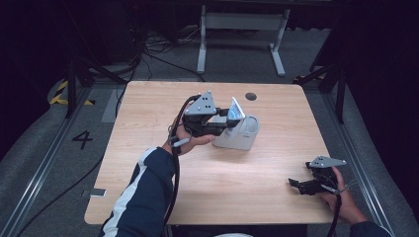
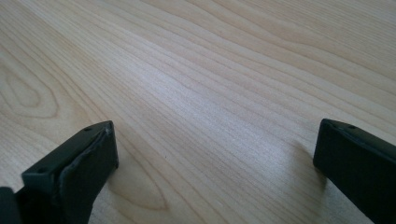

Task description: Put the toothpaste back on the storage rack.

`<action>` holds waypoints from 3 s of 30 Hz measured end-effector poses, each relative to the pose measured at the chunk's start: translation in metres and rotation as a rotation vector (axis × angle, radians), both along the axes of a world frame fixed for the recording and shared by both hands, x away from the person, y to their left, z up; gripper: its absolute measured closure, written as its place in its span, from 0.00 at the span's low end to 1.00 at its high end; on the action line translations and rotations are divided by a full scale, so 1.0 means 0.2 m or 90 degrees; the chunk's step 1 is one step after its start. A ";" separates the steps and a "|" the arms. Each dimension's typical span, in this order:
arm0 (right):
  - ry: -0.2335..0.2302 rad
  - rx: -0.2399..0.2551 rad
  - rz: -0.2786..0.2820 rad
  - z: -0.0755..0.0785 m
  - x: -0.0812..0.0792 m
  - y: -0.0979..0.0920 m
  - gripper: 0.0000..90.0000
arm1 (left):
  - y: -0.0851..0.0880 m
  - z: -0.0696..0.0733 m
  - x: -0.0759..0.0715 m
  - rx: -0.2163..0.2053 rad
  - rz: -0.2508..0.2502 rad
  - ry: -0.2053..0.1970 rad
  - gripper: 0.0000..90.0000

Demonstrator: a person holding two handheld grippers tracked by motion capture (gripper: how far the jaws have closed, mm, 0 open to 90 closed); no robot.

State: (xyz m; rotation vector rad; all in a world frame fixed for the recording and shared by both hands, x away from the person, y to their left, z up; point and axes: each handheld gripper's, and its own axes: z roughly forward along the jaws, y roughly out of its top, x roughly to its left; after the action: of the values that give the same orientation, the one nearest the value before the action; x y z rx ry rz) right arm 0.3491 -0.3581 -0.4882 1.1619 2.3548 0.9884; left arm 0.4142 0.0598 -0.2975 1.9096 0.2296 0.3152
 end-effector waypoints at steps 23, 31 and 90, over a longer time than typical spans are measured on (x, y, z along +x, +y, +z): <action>0.000 0.000 0.000 0.00 0.00 0.00 0.00 | -0.14 -0.05 0.21 -0.012 0.034 0.024 0.71; 0.001 -0.001 0.002 0.00 0.00 0.00 0.00 | -0.17 -0.12 0.26 -0.005 0.054 0.034 0.71; 0.001 0.001 0.001 0.00 0.00 0.00 0.00 | -0.21 -0.46 0.32 0.110 0.102 0.100 0.69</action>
State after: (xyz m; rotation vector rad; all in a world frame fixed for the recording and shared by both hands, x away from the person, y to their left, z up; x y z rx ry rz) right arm 0.3486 -0.3583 -0.4880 1.1625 2.3573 0.9905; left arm 0.4785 0.0177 -0.3887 2.0945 0.4746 0.3005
